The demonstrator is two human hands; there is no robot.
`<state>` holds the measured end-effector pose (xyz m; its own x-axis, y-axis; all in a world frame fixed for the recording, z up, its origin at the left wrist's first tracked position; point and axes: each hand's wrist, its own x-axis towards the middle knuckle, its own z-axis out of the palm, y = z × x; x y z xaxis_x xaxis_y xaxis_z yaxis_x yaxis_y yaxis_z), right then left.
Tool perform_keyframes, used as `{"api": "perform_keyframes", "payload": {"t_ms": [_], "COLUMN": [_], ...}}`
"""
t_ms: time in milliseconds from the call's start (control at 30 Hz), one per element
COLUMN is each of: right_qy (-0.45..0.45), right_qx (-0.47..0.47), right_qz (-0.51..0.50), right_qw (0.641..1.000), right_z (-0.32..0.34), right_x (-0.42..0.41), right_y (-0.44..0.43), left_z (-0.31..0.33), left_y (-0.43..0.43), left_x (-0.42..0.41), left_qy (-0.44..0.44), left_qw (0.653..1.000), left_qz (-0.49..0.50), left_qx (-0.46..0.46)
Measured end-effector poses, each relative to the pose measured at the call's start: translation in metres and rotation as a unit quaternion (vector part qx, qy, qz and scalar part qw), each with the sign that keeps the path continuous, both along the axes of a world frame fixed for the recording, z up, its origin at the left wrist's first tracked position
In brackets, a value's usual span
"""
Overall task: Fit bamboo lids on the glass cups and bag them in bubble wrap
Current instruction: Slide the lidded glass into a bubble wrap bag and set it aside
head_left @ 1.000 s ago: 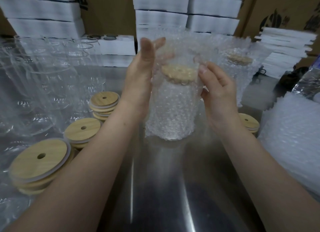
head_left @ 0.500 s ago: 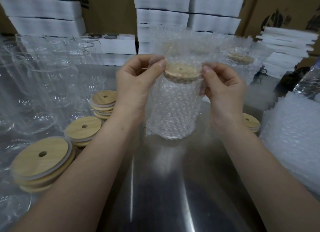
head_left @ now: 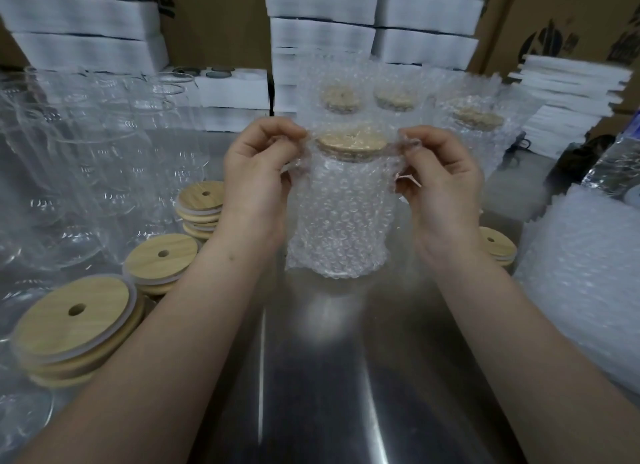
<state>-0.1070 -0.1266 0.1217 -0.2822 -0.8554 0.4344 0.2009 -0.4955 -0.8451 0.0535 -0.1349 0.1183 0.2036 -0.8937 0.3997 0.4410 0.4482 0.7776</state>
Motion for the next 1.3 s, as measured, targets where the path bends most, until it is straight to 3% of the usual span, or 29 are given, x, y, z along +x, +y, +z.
{"api": "perform_keyframes", "payload": {"t_ms": [333,700,1067,1167,1300], "right_qy": [-0.037,-0.007,0.172,0.24,0.291], "right_qx": [0.03,0.022,0.0,0.033,0.104], "right_qz": [0.029,-0.025,-0.096,-0.084,-0.027], "right_qw": [0.998,0.999,0.98,0.967,0.951], "right_z": [-0.003,-0.013,-0.013,-0.011,-0.008], "right_x": [0.001,0.002,0.008,0.013,0.019], "right_y": [-0.003,-0.01,0.002,0.006,0.011], "left_z": [-0.01,-0.02,-0.022,-0.025,-0.029], "left_y": [-0.004,-0.002,0.0,-0.002,-0.001], "left_x": [-0.001,-0.005,-0.01,-0.01,-0.01], "left_qy": [0.052,0.082,0.13,0.077,-0.048], "left_qw": [0.996,0.989,0.982,0.983,0.966], "left_qz": [-0.072,-0.117,-0.097,-0.076,-0.155], "left_qx": [0.031,0.038,0.092,0.15,0.201]}}
